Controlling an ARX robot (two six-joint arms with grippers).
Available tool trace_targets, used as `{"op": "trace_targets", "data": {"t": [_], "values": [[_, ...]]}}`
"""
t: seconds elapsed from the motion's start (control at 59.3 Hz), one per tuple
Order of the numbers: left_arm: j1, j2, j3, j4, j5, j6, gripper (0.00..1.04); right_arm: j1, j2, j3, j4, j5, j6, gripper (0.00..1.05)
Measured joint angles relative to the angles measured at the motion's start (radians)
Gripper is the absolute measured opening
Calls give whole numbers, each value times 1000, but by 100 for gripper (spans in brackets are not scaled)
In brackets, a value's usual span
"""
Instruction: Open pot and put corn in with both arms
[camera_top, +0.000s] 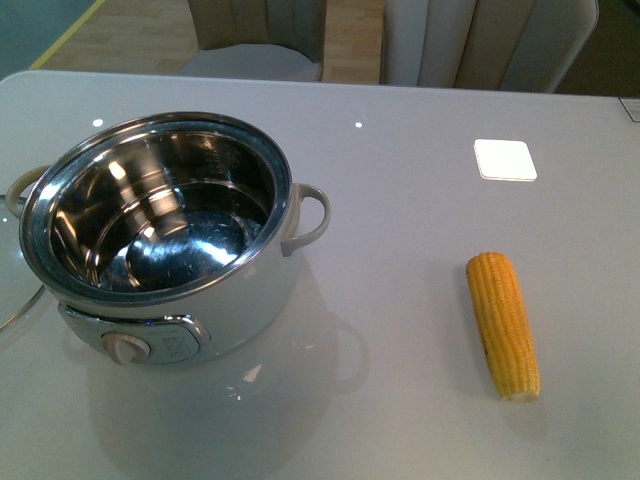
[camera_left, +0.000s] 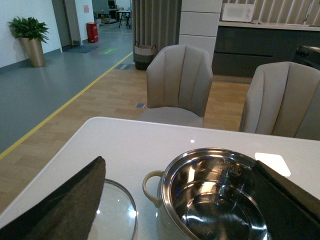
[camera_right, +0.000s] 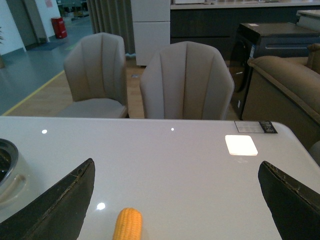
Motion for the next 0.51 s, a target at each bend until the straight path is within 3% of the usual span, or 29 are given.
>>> {"op": "trace_targets", "data": {"t": [0.219,0.253,0.287,0.354,0.421,0.506], "values": [[0,0,0,0,0,2,98,0,2,1,-3,2,0,96],[0,0,0,0,0,2,98,8,40,32,-87,30,28,96],[0,0,0,-1,-1,1,98,27,143,107,-263,80,79,96],[0,-1,0,-1,1,2,98,53,335,205,-504,95,148,96],[0,-1,0,-1,0,2,98,81,410,217,-602,105,185,96],[0,-1,0,-1,0,2,98,116,461,215,-601,137,211,96]]}}
